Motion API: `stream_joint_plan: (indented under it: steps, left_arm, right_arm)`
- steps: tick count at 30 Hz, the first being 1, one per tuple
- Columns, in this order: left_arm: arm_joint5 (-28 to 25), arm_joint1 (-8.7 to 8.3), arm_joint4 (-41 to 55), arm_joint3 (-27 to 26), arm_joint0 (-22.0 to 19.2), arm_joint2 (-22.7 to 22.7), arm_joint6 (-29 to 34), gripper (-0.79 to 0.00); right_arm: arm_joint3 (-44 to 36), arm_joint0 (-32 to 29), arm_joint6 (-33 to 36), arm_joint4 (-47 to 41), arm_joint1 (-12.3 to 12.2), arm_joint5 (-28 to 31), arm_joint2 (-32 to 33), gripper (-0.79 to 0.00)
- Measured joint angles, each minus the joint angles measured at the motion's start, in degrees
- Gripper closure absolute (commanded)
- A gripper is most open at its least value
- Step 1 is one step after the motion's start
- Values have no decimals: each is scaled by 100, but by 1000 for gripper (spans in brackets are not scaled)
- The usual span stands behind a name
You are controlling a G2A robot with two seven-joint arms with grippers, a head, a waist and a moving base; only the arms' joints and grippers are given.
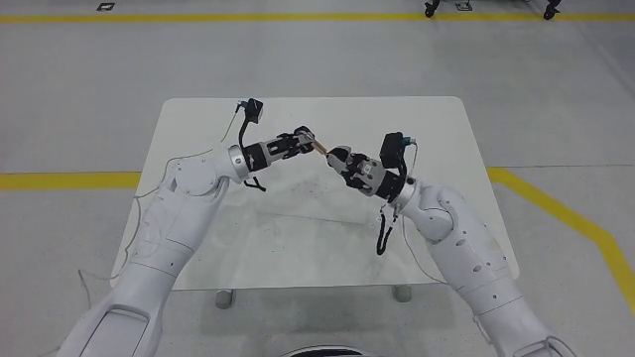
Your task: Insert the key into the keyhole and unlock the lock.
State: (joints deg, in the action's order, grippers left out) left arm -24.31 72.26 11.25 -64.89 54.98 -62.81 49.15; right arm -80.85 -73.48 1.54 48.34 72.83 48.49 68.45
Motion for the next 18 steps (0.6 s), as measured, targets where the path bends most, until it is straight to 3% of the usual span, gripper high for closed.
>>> stream_joint_plan:
  steps: [5, 8, 18]
  left_arm:
    - [-44, -9, -49, -51, 17, 11, 11, 0]
    - [-46, -13, -58, -72, 20, 19, 18, 0]
    - [33, -23, 0, -54, 10, 36, 84, 0]
  right_arm:
    - [76, 56, 218, -306, -18, -62, 23, 0]
    - [96, 84, 286, -385, -22, -158, 20, -185]
    - [141, 83, 119, -192, -41, -432, 56, -360]
